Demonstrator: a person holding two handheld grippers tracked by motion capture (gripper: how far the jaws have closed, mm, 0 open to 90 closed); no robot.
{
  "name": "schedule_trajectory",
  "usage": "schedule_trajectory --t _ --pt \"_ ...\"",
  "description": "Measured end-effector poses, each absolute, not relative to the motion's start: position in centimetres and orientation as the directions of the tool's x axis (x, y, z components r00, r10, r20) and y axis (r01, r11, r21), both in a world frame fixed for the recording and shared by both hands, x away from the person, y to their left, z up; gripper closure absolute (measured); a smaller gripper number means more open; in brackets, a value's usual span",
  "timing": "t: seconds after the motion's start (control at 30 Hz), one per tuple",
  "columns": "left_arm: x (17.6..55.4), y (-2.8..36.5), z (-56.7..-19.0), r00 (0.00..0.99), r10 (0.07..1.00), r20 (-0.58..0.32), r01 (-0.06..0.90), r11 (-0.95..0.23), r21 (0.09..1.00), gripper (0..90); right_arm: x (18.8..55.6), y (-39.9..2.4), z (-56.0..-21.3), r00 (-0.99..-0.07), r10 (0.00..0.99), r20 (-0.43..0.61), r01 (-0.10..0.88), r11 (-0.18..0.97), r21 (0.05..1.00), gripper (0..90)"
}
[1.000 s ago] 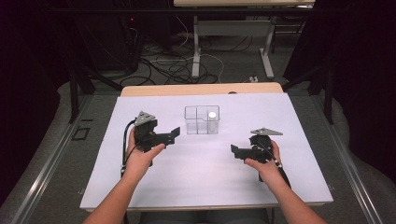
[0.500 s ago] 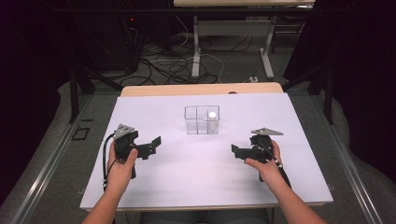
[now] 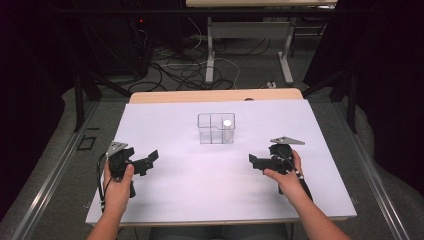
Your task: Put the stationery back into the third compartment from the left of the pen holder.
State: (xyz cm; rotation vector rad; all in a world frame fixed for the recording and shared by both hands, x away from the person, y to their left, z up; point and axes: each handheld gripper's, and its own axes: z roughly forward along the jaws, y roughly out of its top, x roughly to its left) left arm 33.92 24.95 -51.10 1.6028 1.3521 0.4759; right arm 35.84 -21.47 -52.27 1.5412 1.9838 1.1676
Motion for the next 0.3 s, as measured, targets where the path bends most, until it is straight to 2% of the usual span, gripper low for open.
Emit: schedule_trajectory --t 0.3 --pt "34.09 25.44 -51.73 0.295 0.919 -0.261 0.557 0.057 0.829 0.8 36.03 -21.74 -52.37 -0.329 0.924 0.194 0.620 0.056 0.783 0.2"
